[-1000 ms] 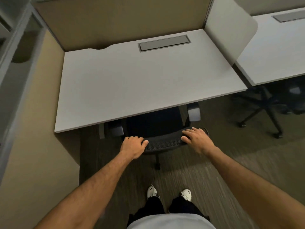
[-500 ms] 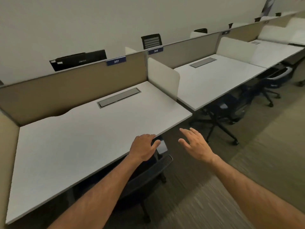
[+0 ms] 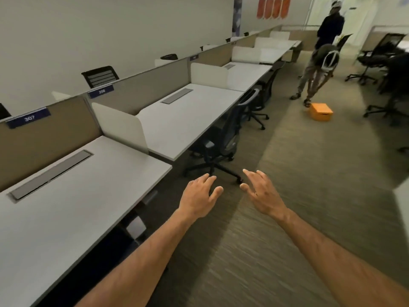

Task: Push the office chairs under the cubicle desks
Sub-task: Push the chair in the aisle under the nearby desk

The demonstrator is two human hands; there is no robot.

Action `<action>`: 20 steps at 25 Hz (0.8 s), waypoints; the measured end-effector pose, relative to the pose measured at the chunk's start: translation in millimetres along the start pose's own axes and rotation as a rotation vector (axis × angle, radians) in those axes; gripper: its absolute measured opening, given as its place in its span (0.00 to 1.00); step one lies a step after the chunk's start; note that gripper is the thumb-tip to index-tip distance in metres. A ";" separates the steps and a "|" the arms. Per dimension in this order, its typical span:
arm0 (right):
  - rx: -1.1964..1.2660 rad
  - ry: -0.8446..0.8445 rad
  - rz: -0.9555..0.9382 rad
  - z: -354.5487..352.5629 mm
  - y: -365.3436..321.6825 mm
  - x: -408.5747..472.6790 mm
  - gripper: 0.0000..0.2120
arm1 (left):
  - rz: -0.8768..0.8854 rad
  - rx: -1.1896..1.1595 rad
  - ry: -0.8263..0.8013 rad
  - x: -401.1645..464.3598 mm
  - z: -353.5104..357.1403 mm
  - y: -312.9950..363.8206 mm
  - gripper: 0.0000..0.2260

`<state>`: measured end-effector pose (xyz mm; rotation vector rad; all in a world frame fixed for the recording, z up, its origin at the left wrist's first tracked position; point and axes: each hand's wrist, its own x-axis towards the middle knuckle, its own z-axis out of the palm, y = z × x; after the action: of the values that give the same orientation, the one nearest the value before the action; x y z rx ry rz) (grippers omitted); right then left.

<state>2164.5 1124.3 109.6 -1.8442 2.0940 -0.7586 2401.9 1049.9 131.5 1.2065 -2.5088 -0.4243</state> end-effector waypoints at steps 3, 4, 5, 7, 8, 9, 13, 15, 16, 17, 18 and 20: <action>0.015 0.063 0.139 -45.6 66.5 -15.6 0.41 | 0.111 -0.026 -0.065 54.9 43.4 70.0 0.28; 0.016 0.079 0.122 -45.9 70.7 -18.5 0.42 | 0.115 -0.030 -0.055 55.9 47.6 73.1 0.28; 0.015 0.081 0.146 -52.9 91.9 -25.0 0.43 | 0.145 -0.030 -0.077 68.2 60.6 91.5 0.29; 0.002 0.114 0.232 -72.2 129.5 -32.9 0.43 | 0.217 -0.035 -0.132 100.4 89.3 124.6 0.29; 0.009 0.127 0.287 -84.5 152.1 -35.8 0.42 | 0.248 -0.033 -0.166 119.8 105.0 144.6 0.29; -0.005 0.139 0.284 -87.0 154.1 -38.4 0.42 | 0.259 -0.038 -0.168 120.7 107.3 146.6 0.29; -0.037 0.202 0.386 -112.2 222.9 -25.1 0.43 | 0.364 -0.052 -0.240 196.0 160.1 188.4 0.29; -0.055 0.192 0.414 -120.2 245.3 -13.5 0.38 | 0.393 -0.078 -0.245 223.7 170.6 194.2 0.29; -0.044 0.195 0.449 -127.7 267.8 3.4 0.37 | 0.396 -0.098 -0.261 252.9 182.6 201.8 0.30; -0.038 0.195 0.470 -131.9 282.3 17.7 0.36 | 0.410 -0.096 -0.260 275.7 192.3 205.7 0.30; -0.036 0.204 0.477 -141.4 301.9 42.2 0.35 | 0.430 -0.093 -0.265 312.4 202.9 212.0 0.31; -0.054 0.203 0.473 -151.0 316.3 66.3 0.36 | 0.457 -0.082 -0.267 345.4 204.2 218.8 0.31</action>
<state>1809.4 1112.4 77.1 -1.2491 2.5595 -0.7921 1962.1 932.8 89.2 0.5434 -2.8493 -0.5885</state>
